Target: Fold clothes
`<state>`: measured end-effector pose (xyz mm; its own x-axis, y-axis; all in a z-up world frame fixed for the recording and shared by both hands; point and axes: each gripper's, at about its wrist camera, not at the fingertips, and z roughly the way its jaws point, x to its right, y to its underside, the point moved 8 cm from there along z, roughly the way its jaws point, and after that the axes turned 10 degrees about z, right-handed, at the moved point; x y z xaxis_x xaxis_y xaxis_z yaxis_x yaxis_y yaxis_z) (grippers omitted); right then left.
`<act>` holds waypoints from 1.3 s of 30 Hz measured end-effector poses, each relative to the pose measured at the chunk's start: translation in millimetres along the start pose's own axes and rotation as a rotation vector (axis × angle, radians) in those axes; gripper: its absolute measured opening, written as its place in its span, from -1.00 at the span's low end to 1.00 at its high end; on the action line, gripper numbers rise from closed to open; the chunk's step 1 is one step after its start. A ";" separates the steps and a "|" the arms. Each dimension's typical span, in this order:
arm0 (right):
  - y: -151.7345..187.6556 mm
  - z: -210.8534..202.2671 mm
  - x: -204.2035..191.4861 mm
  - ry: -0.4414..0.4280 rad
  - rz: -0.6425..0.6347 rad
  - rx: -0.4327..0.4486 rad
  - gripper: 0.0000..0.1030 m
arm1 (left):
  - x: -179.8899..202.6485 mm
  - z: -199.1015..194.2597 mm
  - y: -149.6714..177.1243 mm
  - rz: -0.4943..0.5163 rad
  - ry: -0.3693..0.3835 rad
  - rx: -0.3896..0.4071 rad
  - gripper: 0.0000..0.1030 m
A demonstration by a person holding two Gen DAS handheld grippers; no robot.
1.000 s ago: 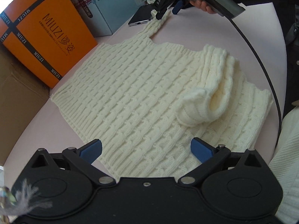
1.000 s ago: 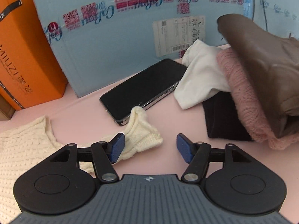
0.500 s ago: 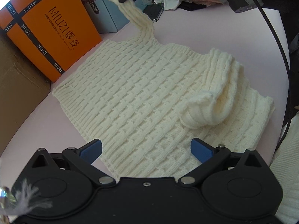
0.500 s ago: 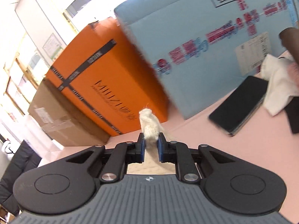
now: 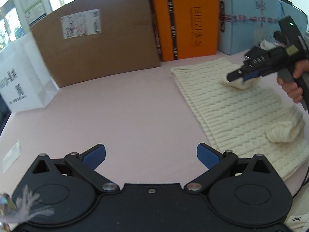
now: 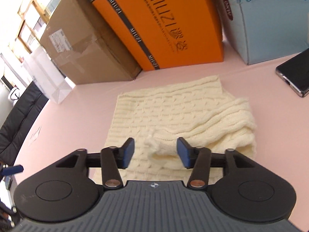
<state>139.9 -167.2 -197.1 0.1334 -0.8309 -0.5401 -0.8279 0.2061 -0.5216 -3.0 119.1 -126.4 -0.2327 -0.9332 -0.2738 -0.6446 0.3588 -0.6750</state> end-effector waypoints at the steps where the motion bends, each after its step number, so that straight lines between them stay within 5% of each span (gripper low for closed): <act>1: 4.5 1.7 -4.6 -0.014 -0.023 -0.024 0.24 | -9.2 -5.2 4.9 -0.042 -0.029 0.003 1.00; 5: 13.8 4.9 -16.9 0.009 -0.101 -0.062 0.46 | -29.8 -21.5 25.5 -0.154 -0.123 0.014 1.00; 14: 11.8 -9.5 -56.8 -0.040 -0.208 -0.061 0.48 | -50.3 -48.7 36.9 -0.231 -0.275 0.063 1.00; 19: 12.3 -19.6 -75.9 -0.086 -0.267 -0.041 0.48 | -45.4 -59.8 40.2 -0.246 -0.294 0.061 1.00; 26: 16.4 -55.6 -59.0 -0.082 -0.276 0.007 0.50 | -19.4 -53.9 14.5 -0.128 -0.223 0.045 1.00; 39: 73.5 -141.5 76.5 0.183 -0.021 0.056 0.51 | 94.9 -8.6 -58.7 0.164 0.073 0.068 1.00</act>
<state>12.2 -288.8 -183.4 0.0447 -0.9142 -0.4028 -0.7937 0.2123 -0.5701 6.5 9.3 -106.9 -0.3839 -0.8604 -0.3352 -0.5439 0.5041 -0.6708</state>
